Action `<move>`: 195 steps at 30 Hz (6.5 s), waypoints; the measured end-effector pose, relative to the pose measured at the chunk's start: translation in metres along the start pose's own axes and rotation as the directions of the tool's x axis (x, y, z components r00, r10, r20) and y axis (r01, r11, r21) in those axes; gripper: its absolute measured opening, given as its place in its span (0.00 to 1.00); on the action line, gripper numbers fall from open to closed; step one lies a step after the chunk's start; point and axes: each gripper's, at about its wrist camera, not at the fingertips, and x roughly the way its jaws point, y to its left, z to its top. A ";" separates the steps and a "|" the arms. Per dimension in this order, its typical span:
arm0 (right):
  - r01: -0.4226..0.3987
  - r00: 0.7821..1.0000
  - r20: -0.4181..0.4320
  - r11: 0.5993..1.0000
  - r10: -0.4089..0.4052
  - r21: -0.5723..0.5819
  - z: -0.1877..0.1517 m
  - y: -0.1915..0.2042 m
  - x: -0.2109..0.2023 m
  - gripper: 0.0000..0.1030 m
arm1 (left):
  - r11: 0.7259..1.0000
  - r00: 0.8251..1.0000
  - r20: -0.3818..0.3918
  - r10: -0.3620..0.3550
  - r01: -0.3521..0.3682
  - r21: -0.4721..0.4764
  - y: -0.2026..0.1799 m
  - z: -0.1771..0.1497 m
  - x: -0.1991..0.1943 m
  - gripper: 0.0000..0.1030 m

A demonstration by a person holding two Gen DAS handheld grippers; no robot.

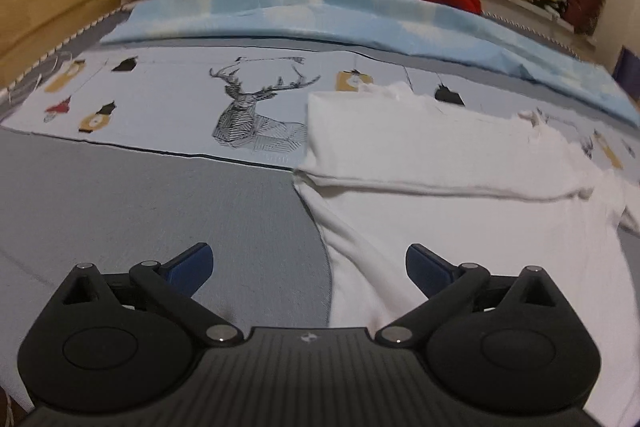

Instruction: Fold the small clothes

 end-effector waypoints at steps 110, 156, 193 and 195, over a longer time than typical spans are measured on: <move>0.136 0.963 -0.152 0.884 -0.224 -0.446 -0.006 0.056 0.231 0.54 | 0.988 0.977 -0.158 -0.142 0.130 -0.086 -0.021 0.115 0.178 0.11; -0.180 0.964 -0.246 0.922 0.097 -0.343 -0.081 0.049 -0.034 0.85 | 0.999 0.995 -0.094 -0.043 0.044 0.006 0.016 -0.102 -0.048 1.00; 0.007 0.902 -0.409 0.951 -0.140 -0.310 -0.109 0.003 -0.012 0.56 | 0.987 0.969 -0.216 -0.124 0.142 0.072 0.017 -0.127 -0.036 0.31; -0.018 0.904 -0.413 0.955 -0.112 -0.297 -0.106 -0.001 -0.019 0.07 | 0.981 0.955 -0.237 -0.181 0.192 0.021 0.024 -0.128 -0.039 0.07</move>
